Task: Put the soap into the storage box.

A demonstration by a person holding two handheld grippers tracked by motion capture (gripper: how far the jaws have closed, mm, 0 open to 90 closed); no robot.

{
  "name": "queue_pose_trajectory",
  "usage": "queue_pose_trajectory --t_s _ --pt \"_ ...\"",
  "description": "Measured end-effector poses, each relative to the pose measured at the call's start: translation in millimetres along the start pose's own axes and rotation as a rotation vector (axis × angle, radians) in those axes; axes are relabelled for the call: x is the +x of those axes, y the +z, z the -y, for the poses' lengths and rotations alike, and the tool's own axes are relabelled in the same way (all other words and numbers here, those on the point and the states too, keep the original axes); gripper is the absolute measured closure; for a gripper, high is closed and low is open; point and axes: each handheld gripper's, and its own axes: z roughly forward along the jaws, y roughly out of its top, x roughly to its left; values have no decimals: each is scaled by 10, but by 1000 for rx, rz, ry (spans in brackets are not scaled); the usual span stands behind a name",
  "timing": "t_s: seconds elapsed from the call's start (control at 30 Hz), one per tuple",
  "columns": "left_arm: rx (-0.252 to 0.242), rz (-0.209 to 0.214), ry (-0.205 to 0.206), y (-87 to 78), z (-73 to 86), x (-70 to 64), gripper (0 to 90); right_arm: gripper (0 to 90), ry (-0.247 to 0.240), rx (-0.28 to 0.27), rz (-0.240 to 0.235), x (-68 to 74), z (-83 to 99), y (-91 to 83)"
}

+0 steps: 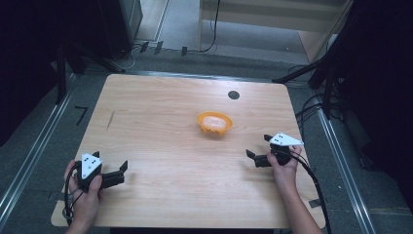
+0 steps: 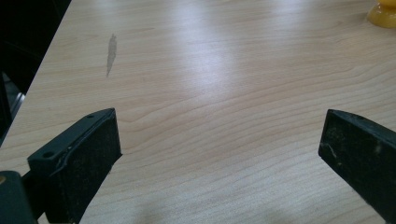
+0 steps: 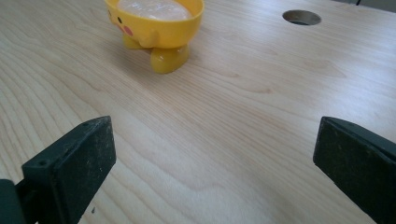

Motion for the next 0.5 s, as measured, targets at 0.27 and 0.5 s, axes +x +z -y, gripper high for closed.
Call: queue_pose_trajectory --t_s 0.27,0.5 --pt "-1 -3 4 1 0 -5 0 0 49 -44 36 32 161 -244" --pt "1 -4 4 -1 1 -5 0 0 99 -84 48 68 274 -451"
